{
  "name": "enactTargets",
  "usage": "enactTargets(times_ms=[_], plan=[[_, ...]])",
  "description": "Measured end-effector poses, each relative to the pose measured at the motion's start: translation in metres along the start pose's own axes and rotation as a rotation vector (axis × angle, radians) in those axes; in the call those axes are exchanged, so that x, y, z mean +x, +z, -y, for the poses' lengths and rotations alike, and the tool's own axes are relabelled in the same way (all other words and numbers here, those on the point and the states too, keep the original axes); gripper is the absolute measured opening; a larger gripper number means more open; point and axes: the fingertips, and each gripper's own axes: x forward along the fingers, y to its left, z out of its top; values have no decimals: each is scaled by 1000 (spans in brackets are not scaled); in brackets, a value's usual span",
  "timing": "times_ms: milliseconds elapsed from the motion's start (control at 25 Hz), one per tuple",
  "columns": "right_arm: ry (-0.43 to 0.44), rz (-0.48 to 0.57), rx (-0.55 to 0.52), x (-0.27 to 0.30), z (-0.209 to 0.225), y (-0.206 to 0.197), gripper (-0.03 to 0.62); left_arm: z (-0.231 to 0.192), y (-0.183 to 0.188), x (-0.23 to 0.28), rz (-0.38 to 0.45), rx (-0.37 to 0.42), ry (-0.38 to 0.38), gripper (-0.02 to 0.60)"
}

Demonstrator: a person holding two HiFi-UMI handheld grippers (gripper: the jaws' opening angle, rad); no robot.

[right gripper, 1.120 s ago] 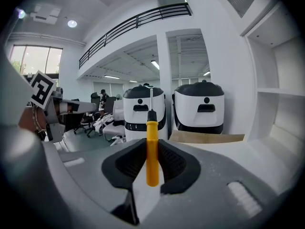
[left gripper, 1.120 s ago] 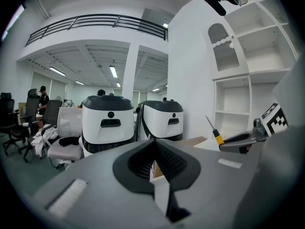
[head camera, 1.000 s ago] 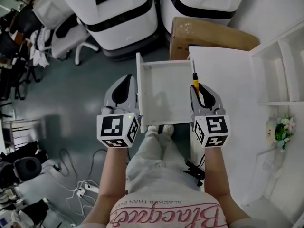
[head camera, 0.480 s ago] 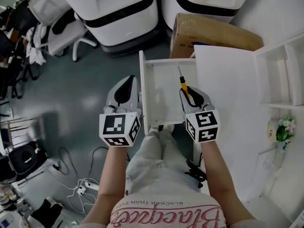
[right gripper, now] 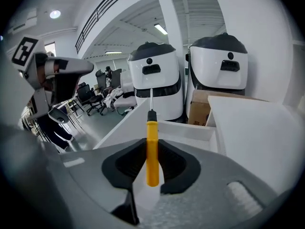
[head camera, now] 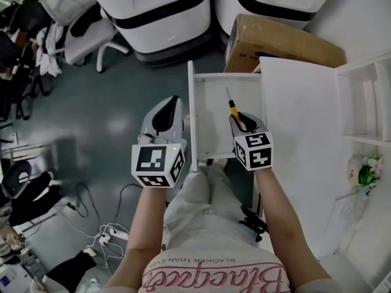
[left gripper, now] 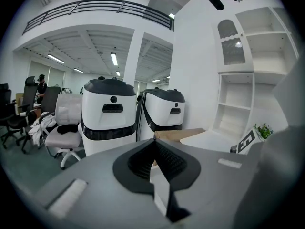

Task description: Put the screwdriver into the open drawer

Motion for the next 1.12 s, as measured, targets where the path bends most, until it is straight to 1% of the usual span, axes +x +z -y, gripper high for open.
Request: enactTargets(times_ms=[240,440,640,1000,1120], plan=[[9,-84,4,24,-1,-26,80,-3,-5,-3,-12,-1,-2,19],[12,-154,-21,41,1,-45,80,-1,-6,-4,-15,6,-11,18],[10,-185,-42,58,0,-54,80,2,-6,-4,-27,28,-27,20],[33,-254,-95,86,-2,-76,80,12,-9,-2,-48,46,-49,19],[36,-279,-93,93,-1,-84,80,16,-12,0,-56,51,-60,20]])
